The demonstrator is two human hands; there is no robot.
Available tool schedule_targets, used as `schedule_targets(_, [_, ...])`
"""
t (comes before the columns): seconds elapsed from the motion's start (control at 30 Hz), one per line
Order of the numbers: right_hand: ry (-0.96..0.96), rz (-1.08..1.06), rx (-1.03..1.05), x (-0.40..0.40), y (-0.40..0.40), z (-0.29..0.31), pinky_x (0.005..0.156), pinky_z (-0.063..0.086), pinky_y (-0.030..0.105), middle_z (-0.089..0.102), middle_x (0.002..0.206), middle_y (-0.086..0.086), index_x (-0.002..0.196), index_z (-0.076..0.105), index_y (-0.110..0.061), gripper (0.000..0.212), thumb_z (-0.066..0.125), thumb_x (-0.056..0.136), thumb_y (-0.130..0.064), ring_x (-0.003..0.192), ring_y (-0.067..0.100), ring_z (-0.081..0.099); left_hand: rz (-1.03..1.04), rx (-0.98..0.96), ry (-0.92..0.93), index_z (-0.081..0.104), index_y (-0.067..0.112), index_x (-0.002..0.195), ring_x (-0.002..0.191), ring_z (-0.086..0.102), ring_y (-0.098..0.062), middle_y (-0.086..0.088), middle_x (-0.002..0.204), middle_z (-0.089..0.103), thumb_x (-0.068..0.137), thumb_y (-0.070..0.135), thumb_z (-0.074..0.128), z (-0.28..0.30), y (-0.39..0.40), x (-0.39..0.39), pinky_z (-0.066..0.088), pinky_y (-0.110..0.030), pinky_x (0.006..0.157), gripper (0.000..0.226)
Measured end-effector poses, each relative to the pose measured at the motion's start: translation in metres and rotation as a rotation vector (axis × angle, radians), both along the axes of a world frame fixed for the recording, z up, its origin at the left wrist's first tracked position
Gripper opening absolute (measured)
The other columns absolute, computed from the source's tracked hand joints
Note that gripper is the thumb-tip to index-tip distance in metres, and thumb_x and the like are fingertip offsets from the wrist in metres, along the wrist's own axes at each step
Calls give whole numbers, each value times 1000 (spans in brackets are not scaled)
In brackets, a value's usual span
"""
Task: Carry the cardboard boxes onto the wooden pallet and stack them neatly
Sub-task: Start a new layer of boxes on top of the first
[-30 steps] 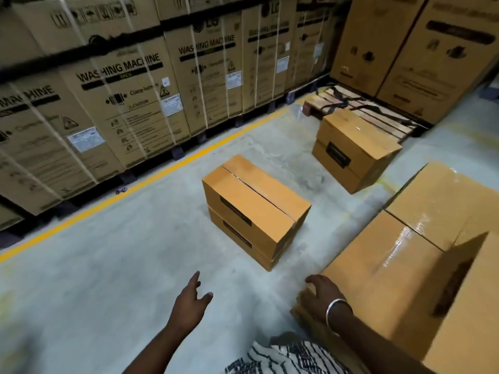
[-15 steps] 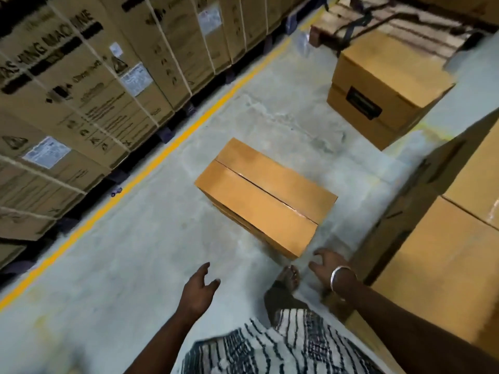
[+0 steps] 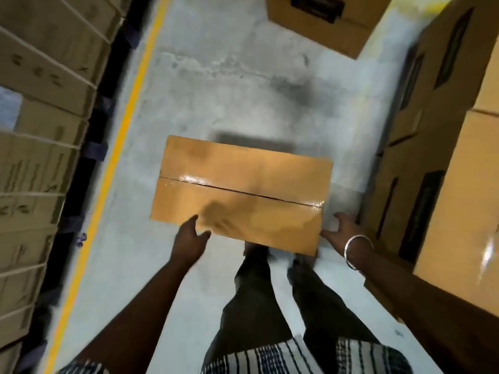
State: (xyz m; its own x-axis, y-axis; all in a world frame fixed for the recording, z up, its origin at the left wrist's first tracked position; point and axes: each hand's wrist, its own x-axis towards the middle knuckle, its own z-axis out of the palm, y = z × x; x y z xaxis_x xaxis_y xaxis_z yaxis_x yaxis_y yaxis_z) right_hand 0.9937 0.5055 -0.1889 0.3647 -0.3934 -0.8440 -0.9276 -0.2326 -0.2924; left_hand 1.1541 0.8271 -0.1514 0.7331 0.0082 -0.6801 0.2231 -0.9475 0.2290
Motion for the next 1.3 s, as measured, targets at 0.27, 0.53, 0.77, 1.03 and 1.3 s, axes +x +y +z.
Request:
schedule_targets(0.27, [-67,-361,-21,23,41,-84,103,45,46,55,136,13,144,35,-17,100,77,66,-64,124,37,53,-78,221,-197,29,14,148,140,35,-30,-8,154,33,78,34,73,-98,21,129,36,-56,106,85])
schedule_targets(0.53, [-36,-643,-176,46,68,-99,96,43,43,58,127,14,131,42,-16,78,78,73,-53,116,40,54,339,29,-63,66,16,107,99,68,-31,-10,109,71,36,79,80,-151,87,184,56,-49,89,96])
schedule_targets(0.77, [-61,-761,-141,33,62,-44,97,49,49,65,121,12,126,55,-18,95,80,45,-61,109,37,61,426,-186,-18,59,29,102,100,67,-35,-5,107,70,41,64,87,-115,97,181,56,-56,85,76])
schedule_targets(1.03, [-144,-809,-413,-6,70,165,91,50,42,65,117,18,123,56,-12,78,75,60,-53,105,37,62,266,-291,-123,58,30,106,99,63,-32,2,106,64,57,62,82,73,53,153,53,-52,92,63])
schedule_targets(1.3, [-188,-953,-578,-94,64,271,94,48,49,59,126,18,130,50,-14,82,77,63,-54,113,41,57,52,-484,-195,50,28,133,111,57,-32,1,126,61,60,48,85,192,-47,136,46,-51,100,82])
